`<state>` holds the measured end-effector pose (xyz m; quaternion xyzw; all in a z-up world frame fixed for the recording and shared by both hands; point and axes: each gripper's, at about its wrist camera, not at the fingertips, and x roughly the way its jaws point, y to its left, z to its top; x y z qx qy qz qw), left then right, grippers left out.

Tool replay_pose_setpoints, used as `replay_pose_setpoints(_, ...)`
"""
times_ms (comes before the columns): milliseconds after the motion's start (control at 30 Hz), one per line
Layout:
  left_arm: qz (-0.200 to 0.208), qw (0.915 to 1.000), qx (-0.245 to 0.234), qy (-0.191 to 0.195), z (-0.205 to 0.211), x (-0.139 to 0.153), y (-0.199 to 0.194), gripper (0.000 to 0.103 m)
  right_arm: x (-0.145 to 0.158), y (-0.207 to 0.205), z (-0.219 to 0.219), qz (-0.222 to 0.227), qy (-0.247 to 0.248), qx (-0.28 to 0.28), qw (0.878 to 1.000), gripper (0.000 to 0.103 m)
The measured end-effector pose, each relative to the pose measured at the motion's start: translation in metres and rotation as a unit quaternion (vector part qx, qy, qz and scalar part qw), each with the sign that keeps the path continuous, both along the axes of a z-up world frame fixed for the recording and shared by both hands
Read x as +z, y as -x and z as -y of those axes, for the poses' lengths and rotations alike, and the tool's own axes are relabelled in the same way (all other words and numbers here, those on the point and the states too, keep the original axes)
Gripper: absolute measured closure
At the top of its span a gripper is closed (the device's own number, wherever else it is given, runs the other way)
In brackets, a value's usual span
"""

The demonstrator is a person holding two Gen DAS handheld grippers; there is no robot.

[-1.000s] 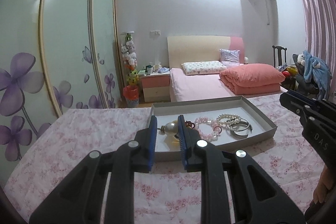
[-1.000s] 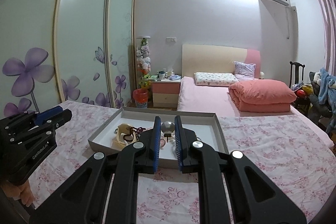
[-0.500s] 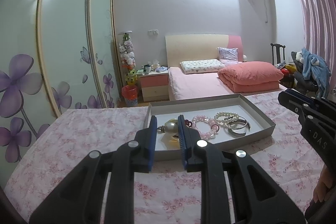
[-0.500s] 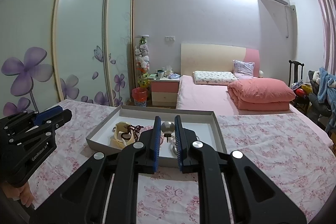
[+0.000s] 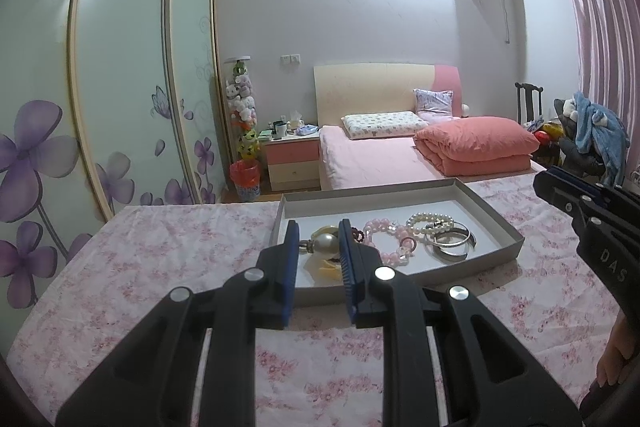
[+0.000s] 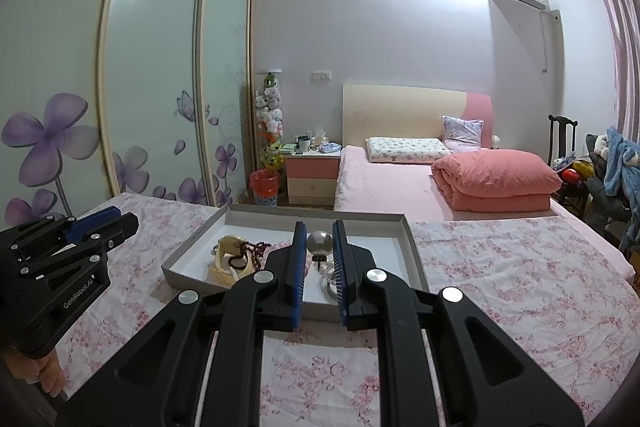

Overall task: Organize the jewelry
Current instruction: 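Lower both earrings into the gray tray and open both tools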

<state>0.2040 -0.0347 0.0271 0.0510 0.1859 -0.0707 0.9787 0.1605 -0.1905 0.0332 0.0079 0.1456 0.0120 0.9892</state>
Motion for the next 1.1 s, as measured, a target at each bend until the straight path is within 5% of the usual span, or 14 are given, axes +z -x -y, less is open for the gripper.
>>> replay_pose_setpoints(300,0.018,0.9993,0.018,0.028,0.006,0.009,-0.027,0.083,0.015,-0.018,0.011,0.044,-0.013,-0.023,0.999,0.089)
replay_pose_setpoints(533,0.013,0.9994,0.018,0.028,0.022,0.002,-0.059,0.083,0.008,-0.052,0.014,0.038,-0.009,-0.031,0.999,0.089)
replay_pose_setpoints(1100,-0.09,0.9956,0.0,0.026,0.051,-0.049,-0.152,0.083,-0.058,-0.158,0.028,-0.125,-0.066,-0.008,0.99,0.089)
